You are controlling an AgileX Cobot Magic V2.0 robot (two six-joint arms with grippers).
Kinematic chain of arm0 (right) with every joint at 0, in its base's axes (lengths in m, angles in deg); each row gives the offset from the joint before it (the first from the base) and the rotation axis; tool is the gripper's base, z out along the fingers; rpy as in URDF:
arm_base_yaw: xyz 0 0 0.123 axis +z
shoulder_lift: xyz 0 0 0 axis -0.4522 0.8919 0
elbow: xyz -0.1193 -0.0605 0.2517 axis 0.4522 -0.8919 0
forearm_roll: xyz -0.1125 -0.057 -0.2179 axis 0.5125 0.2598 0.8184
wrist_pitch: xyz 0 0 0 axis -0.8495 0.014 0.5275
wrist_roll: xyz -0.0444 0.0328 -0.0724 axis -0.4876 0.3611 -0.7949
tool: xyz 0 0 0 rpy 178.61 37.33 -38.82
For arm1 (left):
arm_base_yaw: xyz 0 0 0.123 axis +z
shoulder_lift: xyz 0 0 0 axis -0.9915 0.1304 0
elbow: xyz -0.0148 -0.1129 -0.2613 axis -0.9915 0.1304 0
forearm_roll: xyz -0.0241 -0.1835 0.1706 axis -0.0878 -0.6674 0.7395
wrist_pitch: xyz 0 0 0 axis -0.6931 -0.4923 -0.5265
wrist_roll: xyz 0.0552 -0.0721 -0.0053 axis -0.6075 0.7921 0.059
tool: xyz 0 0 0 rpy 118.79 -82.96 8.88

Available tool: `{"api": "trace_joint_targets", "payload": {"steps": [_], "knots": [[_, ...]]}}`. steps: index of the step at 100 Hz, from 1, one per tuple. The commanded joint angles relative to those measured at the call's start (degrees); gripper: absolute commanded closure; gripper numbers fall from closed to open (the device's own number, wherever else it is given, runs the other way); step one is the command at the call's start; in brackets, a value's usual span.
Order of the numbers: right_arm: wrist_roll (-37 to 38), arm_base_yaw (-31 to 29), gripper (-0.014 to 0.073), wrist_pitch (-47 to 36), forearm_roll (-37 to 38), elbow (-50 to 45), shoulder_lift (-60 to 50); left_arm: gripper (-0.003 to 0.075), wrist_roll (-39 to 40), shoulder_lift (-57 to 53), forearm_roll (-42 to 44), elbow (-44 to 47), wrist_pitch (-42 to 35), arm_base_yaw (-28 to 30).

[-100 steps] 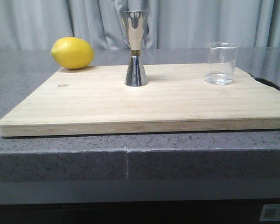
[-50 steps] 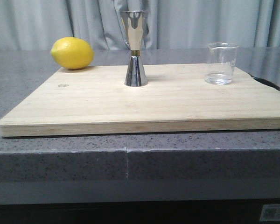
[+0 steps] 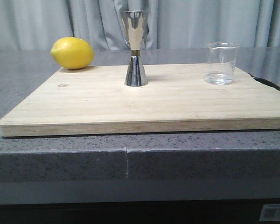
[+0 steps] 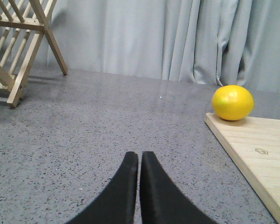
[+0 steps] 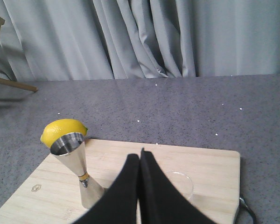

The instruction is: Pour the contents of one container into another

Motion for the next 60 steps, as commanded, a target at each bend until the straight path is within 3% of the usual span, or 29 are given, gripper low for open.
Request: {"api": "trace_joint_targets", "payload": {"steps": [1, 9, 19, 22, 25, 26, 30, 35, 45, 53, 60], "knots": [[0.0, -0.2, 0.0665, 1.9, 0.5, 1.5, -0.7, 0.0739, 0.6, -1.3, -0.4, 1.6, -4.8, 0.2], [0.0, -0.2, 0.0665, 2.5, 0.2, 1.5, -0.7, 0.0739, 0.6, -1.3, -0.4, 1.6, -4.8, 0.2], [-2.9, -0.2, 0.0665, 4.5, -5.3, 1.5, -1.5, 0.0739, 0.6, -1.3, -0.4, 1.6, -4.8, 0.2], [-9.4, -0.2, 0.0665, 4.3, -8.8, 1.3, -2.0, 0.0739, 0.6, -1.3, -0.4, 1.6, -4.8, 0.2], [-19.8, -0.2, 0.0665, 4.3, -17.4, 0.5, -2.6, 0.0739, 0.6, -1.3, -0.4, 1.6, -4.8, 0.2], [-19.8, -0.2, 0.0665, 4.3, -21.4, 0.1, -3.0, 0.0739, 0.6, -1.3, -0.4, 1.6, -4.8, 0.2], [-36.2, -0.2, 0.0665, 4.3, -31.6, -0.9, -3.9, 0.0739, 0.6, -1.3, -0.4, 1.6, -4.8, 0.2], [-48.6, -0.2, 0.0665, 4.5, -43.2, -2.7, -5.4, 0.0739, 0.6, -1.3, -0.4, 1.6, -4.8, 0.2], [-64.7, -0.2, 0.0665, 8.1, -60.1, -7.0, -9.2, 0.0739, 0.6, -1.3, -0.4, 1.6, -4.8, 0.2], [-74.3, -0.2, 0.0665, 11.2, -67.5, -10.7, -13.7, 0.0739, 0.6, -1.3, -0.4, 1.6, -4.8, 0.2], [-87.5, -0.2, 0.0665, 11.8, -76.3, -14.4, -18.1, 0.0739, 0.6, -1.3, -0.4, 1.6, -4.8, 0.2]]}}
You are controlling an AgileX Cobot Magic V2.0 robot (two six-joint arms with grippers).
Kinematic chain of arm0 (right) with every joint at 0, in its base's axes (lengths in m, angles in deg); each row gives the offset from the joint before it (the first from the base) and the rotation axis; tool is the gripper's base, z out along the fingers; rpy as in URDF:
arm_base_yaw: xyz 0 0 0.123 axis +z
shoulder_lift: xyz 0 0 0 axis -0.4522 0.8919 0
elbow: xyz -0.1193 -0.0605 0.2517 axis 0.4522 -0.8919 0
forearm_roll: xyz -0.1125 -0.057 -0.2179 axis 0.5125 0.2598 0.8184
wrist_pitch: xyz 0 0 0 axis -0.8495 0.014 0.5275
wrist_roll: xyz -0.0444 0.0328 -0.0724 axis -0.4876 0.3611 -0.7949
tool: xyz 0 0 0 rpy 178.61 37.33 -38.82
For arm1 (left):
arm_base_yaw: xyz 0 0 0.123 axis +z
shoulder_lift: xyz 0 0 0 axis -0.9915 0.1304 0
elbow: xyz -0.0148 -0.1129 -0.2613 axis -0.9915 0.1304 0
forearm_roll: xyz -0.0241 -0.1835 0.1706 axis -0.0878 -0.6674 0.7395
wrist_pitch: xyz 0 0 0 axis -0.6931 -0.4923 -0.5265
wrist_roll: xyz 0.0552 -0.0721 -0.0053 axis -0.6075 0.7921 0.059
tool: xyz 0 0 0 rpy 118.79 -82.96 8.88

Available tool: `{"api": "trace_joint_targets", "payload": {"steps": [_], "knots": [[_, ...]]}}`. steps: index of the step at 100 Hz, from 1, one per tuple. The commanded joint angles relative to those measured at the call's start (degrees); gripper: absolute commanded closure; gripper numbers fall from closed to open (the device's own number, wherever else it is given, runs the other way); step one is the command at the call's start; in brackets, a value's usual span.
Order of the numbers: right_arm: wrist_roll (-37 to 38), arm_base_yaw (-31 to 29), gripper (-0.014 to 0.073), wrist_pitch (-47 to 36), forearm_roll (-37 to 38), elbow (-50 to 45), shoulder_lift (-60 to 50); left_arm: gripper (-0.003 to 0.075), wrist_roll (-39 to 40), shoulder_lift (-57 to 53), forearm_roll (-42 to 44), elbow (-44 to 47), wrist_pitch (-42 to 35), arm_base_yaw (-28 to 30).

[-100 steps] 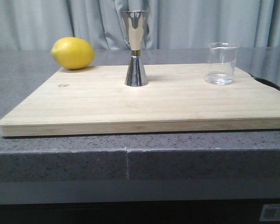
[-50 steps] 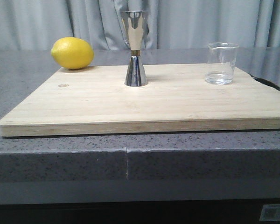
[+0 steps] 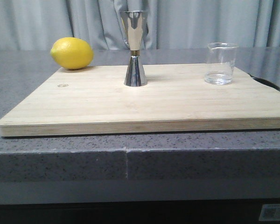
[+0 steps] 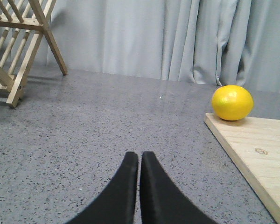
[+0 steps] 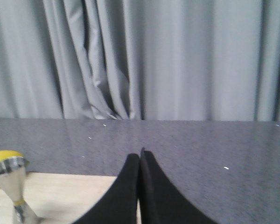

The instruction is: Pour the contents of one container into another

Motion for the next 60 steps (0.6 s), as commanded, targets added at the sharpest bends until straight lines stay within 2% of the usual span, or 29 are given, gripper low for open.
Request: {"api": "trace_joint_targets", "payload": {"steps": [1, 9, 16, 36, 54, 60], "knots": [[-16.5, -0.2, 0.0665, -0.4, -14.1, -2.8, -5.4, 0.0739, 0.6, -1.3, -0.4, 1.6, -4.8, 0.2], [-31.4, -0.4, 0.0665, 0.1, -26.2, -7.0, -10.6, 0.0739, 0.6, -1.3, -0.4, 1.6, -4.8, 0.2], [-38.4, -1.8, 0.0665, 0.3, -33.5, -10.8, -15.3, 0.0739, 0.6, -1.3, -0.4, 1.6, -4.8, 0.2], [-39.7, -8.2, 0.0665, -2.8, -38.3, -22.1, -26.2, 0.0739, 0.6, -1.3, -0.4, 1.6, -4.8, 0.2], [-39.8, -8.5, 0.0665, -3.6, -39.6, -29.5, -32.6, 0.0739, 0.6, -1.3, -0.4, 1.6, -4.8, 0.2], [-39.8, -8.5, 0.0665, -0.1, -40.0, -29.5, -33.8, 0.0739, 0.6, -1.3, -0.4, 1.6, -4.8, 0.2]]}}
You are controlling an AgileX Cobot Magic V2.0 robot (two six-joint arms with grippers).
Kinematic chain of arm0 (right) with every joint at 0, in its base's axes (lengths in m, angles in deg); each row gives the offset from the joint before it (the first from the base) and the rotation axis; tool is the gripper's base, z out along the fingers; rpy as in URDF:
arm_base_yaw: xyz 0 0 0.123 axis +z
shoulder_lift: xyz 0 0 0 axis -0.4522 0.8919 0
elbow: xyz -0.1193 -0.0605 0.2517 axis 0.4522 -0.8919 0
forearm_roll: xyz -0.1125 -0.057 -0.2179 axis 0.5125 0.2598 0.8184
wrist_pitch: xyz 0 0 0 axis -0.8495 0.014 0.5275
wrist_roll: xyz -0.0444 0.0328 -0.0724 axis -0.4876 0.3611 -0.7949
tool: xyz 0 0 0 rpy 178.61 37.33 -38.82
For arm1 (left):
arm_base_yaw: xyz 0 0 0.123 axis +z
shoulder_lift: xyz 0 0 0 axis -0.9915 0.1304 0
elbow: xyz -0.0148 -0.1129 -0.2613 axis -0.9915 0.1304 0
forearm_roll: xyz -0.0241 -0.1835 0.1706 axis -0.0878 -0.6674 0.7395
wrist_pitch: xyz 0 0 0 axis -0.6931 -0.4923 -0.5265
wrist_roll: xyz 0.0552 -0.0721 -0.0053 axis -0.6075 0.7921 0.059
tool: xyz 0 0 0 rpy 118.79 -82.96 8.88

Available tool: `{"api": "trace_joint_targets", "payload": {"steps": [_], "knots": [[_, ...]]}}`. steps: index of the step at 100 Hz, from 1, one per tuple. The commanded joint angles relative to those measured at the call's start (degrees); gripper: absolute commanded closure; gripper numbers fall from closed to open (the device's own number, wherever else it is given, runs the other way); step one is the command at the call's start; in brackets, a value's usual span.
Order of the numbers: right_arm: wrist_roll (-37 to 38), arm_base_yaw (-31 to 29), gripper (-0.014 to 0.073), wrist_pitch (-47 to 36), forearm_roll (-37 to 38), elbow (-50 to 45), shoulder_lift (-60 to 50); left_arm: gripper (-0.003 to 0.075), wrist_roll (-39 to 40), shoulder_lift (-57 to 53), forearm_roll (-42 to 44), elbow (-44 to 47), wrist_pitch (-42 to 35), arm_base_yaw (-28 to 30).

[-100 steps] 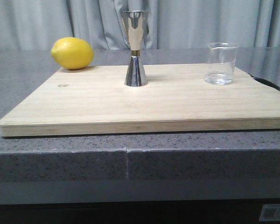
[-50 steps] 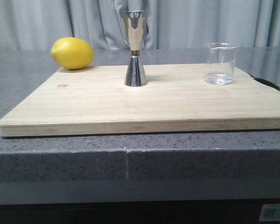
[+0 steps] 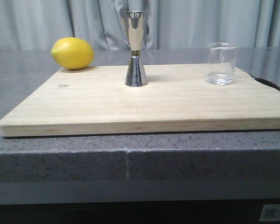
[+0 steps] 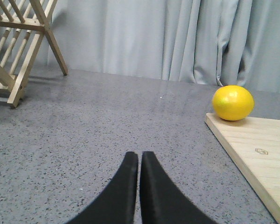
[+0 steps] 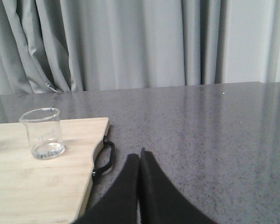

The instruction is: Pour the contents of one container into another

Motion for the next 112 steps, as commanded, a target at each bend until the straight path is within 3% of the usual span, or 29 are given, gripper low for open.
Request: {"api": "trace_joint_targets", "payload": {"steps": [1, 21, 112], "knots": [[-1.0, -0.4, 0.0665, -2.8, -0.7, -0.3, -1.2, 0.0739, 0.6, -1.3, -0.4, 1.6, -4.8, 0.2], [-5.4, -0.5, 0.0665, 0.9, -4.7, -0.3, -2.9, 0.0739, 0.6, -1.3, -0.4, 1.6, -4.8, 0.2], [-5.5, -0.5, 0.0665, 1.1, -4.6, -0.3, -2.8, 0.0739, 0.6, -1.3, -0.4, 1.6, -4.8, 0.2]]}}
